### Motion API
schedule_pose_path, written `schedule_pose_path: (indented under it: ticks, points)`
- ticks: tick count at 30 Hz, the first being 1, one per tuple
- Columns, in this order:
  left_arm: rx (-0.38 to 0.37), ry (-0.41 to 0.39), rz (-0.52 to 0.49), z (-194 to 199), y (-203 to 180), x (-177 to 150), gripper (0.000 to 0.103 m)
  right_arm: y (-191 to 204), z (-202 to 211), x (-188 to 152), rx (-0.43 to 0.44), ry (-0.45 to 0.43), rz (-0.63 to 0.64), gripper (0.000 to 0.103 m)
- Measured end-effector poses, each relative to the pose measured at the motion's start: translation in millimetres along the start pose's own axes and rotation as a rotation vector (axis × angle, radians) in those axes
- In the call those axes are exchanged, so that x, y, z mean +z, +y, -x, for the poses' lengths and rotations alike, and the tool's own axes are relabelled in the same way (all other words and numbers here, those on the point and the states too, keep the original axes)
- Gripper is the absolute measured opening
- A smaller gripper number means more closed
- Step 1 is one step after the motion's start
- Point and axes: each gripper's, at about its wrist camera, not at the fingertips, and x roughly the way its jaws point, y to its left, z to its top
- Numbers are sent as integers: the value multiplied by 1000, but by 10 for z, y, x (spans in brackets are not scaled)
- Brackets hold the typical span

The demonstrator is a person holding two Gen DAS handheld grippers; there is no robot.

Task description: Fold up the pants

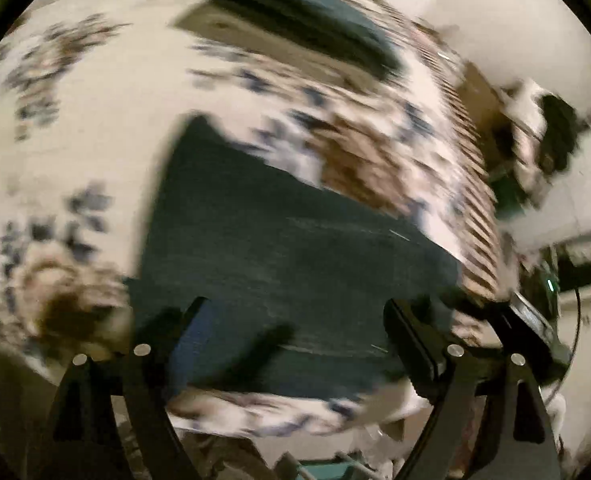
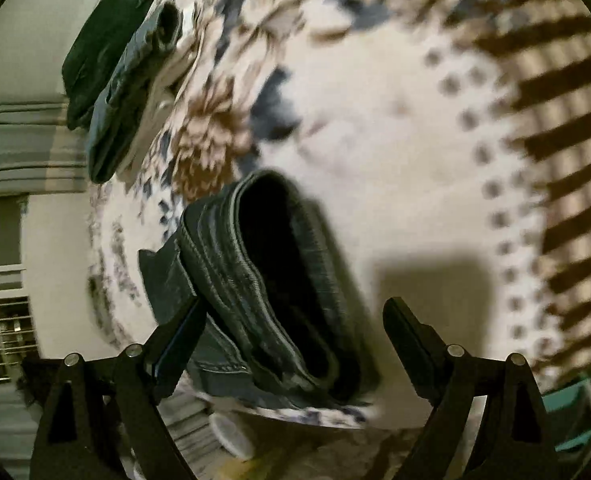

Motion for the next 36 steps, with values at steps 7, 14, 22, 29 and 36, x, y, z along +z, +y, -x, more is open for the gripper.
schedule_pose_path:
  ticks: [7,14,22,29,36]
  points:
    - [58,-4,88,-44,566,271,86,318,172,-164,-127,-121,71,11]
    - [-50,27,162,-263,547,469,86,71,714,-145,-201,-180,4,10]
    - [-83,168,170,-999,426,636,86,-638,461,10,-353,-86,-120,71]
    - [-91,160,131,-947,371,636,84,-558,574,-291,-195,-136,-207,74]
    - [-57,147,69,-796,255,532,84,-611,640,-631,-100,-142,-381,74]
